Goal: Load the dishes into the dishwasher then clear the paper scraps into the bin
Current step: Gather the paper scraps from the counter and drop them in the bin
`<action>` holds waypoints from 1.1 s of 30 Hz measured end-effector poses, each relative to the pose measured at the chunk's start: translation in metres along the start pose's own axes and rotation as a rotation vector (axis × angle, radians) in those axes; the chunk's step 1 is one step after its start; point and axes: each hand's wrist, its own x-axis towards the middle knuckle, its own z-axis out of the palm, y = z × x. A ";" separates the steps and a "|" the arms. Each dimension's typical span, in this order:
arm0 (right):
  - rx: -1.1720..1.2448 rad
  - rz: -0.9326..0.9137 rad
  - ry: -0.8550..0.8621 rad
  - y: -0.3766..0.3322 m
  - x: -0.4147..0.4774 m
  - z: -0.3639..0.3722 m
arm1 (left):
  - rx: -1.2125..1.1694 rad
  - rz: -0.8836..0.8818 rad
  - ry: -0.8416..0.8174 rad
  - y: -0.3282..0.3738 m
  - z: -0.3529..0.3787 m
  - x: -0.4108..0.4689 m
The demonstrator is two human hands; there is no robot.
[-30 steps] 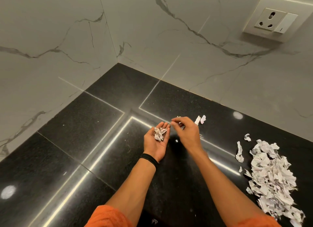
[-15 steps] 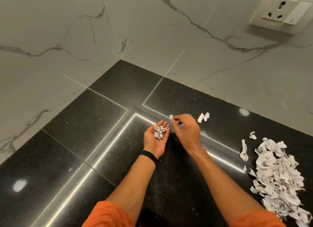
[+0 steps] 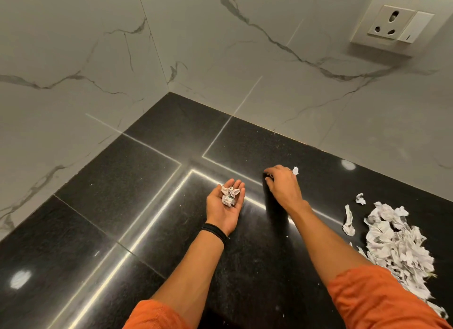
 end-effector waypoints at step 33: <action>0.177 0.132 0.294 0.007 -0.036 -0.008 | 0.087 -0.056 0.000 -0.021 0.017 0.012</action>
